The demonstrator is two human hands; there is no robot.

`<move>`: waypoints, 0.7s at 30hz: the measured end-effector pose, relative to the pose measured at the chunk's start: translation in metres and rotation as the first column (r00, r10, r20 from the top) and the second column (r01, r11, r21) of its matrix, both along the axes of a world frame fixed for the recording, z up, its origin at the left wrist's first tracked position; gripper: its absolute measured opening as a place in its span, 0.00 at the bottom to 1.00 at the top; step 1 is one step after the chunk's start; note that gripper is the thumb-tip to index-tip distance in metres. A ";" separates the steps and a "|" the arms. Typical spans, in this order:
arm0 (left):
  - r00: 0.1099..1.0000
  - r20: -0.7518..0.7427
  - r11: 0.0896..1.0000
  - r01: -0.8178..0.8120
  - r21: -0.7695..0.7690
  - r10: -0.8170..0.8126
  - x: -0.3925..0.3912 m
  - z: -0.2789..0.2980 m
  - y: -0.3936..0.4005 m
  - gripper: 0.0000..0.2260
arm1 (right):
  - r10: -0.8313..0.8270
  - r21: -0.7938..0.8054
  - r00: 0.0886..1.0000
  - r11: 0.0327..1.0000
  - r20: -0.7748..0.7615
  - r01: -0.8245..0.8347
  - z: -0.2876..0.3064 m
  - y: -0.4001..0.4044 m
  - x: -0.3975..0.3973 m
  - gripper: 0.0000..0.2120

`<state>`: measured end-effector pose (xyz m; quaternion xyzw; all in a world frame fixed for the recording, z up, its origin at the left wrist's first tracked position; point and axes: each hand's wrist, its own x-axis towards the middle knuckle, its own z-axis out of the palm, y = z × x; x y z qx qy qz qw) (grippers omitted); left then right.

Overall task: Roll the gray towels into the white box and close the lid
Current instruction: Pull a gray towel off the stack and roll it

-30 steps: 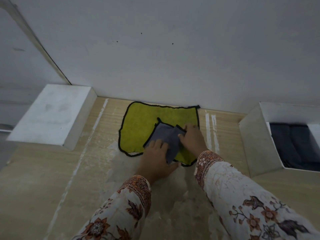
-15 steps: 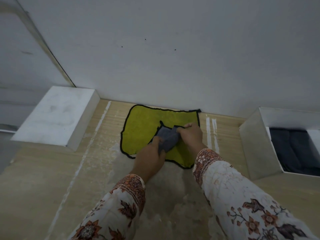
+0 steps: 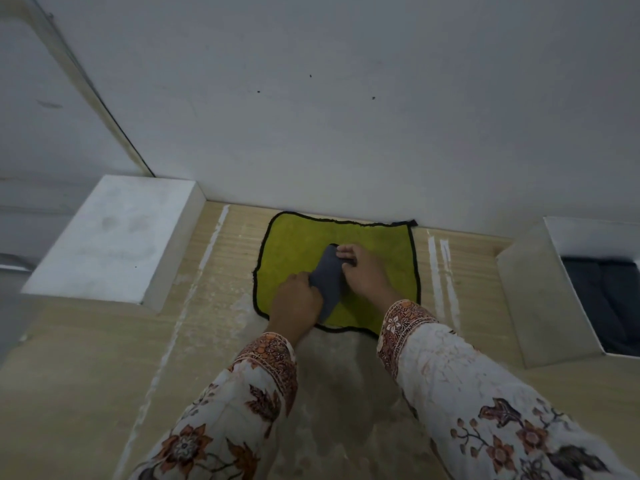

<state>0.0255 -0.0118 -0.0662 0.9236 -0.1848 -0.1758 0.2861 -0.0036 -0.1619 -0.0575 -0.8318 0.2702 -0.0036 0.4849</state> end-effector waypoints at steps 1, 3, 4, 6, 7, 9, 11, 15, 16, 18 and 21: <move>1.000 -0.006 1.000 0.000 0.010 0.000 0.001 0.001 -0.001 0.13 | 0.041 -0.078 0.999 0.996 -0.013 -0.042 -0.002 0.002 0.000 0.17; 1.000 -0.020 1.000 0.006 0.023 -0.006 0.002 0.002 -0.002 0.17 | 0.101 -0.200 0.994 0.974 -0.041 -0.107 -0.004 0.004 0.000 0.19; 0.999 -0.031 1.000 0.010 0.016 -0.009 0.002 0.002 -0.003 0.18 | 0.120 -0.223 0.992 0.966 -0.047 -0.128 -0.004 0.005 0.000 0.19; 0.998 -0.061 1.000 0.023 -0.006 -0.023 0.001 0.003 -0.005 0.15 | 0.130 -0.194 0.991 0.972 -0.033 -0.134 -0.002 0.004 -0.001 0.18; 0.997 -0.070 0.999 0.036 -0.009 -0.037 0.002 0.004 -0.007 0.14 | 0.117 -0.157 0.993 0.980 -0.016 -0.118 -0.001 0.003 -0.002 0.17; 0.995 -0.086 0.998 0.053 -0.021 -0.054 0.002 0.004 -0.011 0.12 | 0.066 -0.079 0.998 0.995 0.008 -0.065 0.000 0.000 -0.004 0.15; 0.993 -0.104 0.998 0.046 -0.044 -0.050 0.002 0.005 -0.014 0.11 | -0.015 -0.002 1.000 1.000 0.020 0.015 0.001 -0.004 -0.008 0.13; 0.979 -0.200 0.993 0.002 -0.114 -0.025 0.001 0.006 -0.018 0.14 | -0.174 0.124 0.984 0.978 0.035 0.168 0.000 -0.007 -0.019 0.10; 0.971 -0.239 0.991 -0.014 -0.134 -0.019 0.000 0.008 -0.020 0.15 | -0.185 0.141 0.982 0.974 0.038 0.178 0.001 -0.006 -0.023 0.10; 0.952 -0.305 0.978 -0.058 -0.201 -0.006 -0.002 0.013 -0.024 0.17 | -0.222 0.161 0.974 0.964 0.038 0.214 0.005 -0.005 -0.030 0.07; 0.923 -0.385 0.910 -0.168 -0.379 0.010 -0.012 0.027 -0.030 0.23 | -0.301 0.134 0.952 0.942 -0.061 0.306 0.016 -0.006 -0.039 0.09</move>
